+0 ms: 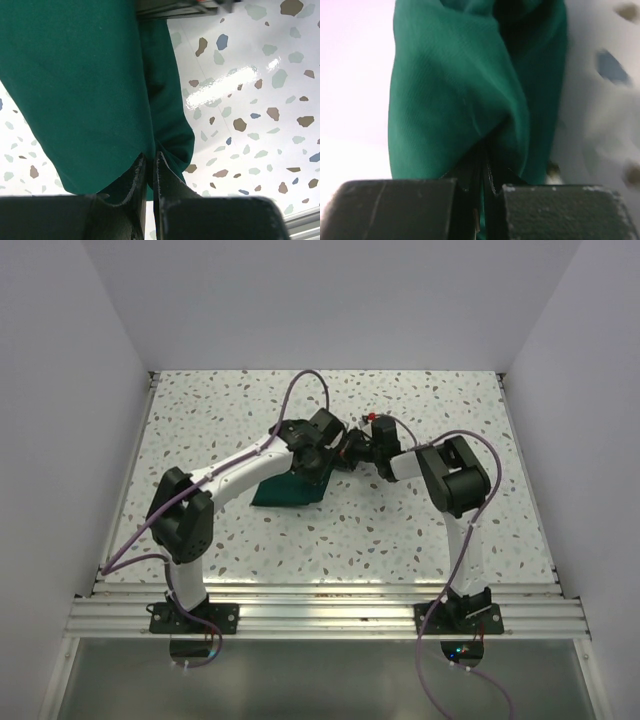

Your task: Prepare the surgical pack

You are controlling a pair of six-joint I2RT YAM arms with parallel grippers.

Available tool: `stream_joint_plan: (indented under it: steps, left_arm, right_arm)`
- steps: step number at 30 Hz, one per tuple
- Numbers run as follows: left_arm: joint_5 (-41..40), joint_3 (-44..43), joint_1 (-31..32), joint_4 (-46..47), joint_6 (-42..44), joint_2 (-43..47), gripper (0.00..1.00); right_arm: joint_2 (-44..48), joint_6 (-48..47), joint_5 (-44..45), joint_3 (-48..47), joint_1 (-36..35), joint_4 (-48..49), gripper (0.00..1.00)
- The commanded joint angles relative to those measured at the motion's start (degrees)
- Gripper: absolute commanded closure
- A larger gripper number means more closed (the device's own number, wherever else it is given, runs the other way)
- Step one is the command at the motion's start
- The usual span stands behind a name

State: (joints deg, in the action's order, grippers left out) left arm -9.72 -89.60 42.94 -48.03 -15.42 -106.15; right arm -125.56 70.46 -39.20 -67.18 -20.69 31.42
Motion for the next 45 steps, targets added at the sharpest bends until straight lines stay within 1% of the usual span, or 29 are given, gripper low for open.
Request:
stream_joint_plan:
  steps: [1,5,8,10,12,14,15,16,17,18,19,20,22,25,27,28,30,32,35,36,39,41,45]
  left_arm:
    - [2.7,0.0,1.2,3.6,0.3,3.4,1.0]
    - [3.5,3.5,2.3,5.0,-0.6,3.7,1.0]
    - [3.9,6.6,2.6,6.4,-1.2,4.3,1.0]
    - [3.8,7.8,2.6,6.7,-1.5,4.5,1.0]
    - [3.7,9.3,2.5,7.5,-1.6,4.8,1.0]
    - [3.7,9.5,2.5,7.7,-1.6,4.9,1.0]
    - [3.8,9.5,2.4,7.7,-1.5,4.9,0.98]
    - [3.8,9.5,2.4,7.7,-1.5,5.1,0.95]
    - [4.0,9.5,2.4,7.8,-1.4,5.2,0.84]
    - [4.1,9.6,2.5,7.9,-1.4,5.3,0.77]
    - [4.3,9.6,2.4,7.9,-1.3,5.9,0.68]
    - [4.7,9.6,2.3,8.0,-1.1,6.0,0.58]
    - [6.2,9.4,2.1,7.8,-1.0,7.0,0.51]
    - [8.7,8.7,0.7,8.9,-0.7,9.5,0.47]
    - [9.5,8.2,-1.2,9.6,-0.8,10.9,0.46]
    - [12.0,7.7,-2.3,10.1,-0.9,11.0,0.47]
    - [13.8,7.1,-5.8,10.1,-1.3,10.5,0.47]
    - [14.6,5.6,-7.9,9.7,-1.2,9.6,0.49]
    - [14.3,3.0,-8.4,9.4,-0.4,7.3,0.5]
    - [14.2,1.3,-8.4,9.0,-0.3,5.7,0.5]
    - [14.6,-0.8,-8.5,8.3,-0.3,3.1,0.5]
    - [15.1,-1.4,-8.6,8.7,-0.3,1.6,0.51]
    - [15.3,-2.9,-8.5,8.0,-0.2,-1.1,0.52]
  right_arm:
    - [-3.7,9.1,6.0,-4.0,-2.0,15.3,0.99]
    - [-7.0,9.3,8.9,-7.8,-1.3,11.9,1.0]
    - [-7.5,8.1,6.3,-8.1,0.1,9.9,0.99]
    - [-5.2,4.8,5.5,-7.7,1.0,4.5,0.99]
    - [-3.9,0.8,2.6,-6.9,2.4,-0.6,0.97]
    - [-1.6,-4.9,0.5,-6.8,3.8,-8.3,0.96]
    - [-0.6,-7.3,-0.9,-6.9,4.2,-11.6,0.95]
    - [0.5,-13.2,-1.3,-7.2,5.0,-19.0,0.94]
    - [2.7,-15.7,-1.6,-7.4,5.4,-21.7,0.94]
    - [3.8,-17.7,-2.0,-7.3,5.6,-23.8,0.94]
    - [5.0,-21.4,-1.7,-7.2,6.3,-28.0,0.93]
    - [7.8,-23.0,-1.0,-6.7,6.6,-30.0,0.93]
    - [10.5,-26.6,1.0,-6.2,7.3,-34.3,0.93]
    - [13.2,-29.9,2.7,-7.6,7.5,-38.8,0.93]
    - [13.7,-29.8,2.3,-8.9,7.5,-39.0,0.93]
    - [13.5,-28.9,1.6,-9.4,7.5,-37.8,0.94]
    - [12.1,-27.3,0.1,-9.1,7.3,-36.3,0.94]
    - [11.3,-23.6,-1.8,-7.0,7.0,-31.7,0.94]
    - [9.6,-19.2,-3.2,-4.2,5.6,-24.5,0.94]
    - [8.2,-17.1,-3.7,-3.9,4.5,-20.7,0.94]
    - [6.2,-14.3,-4.6,-3.2,2.2,-15.5,0.94]
    - [5.0,-14.1,-4.0,-3.8,1.3,-15.6,0.95]
    - [3.5,-11.7,-4.0,-3.8,-0.8,-11.7,0.95]
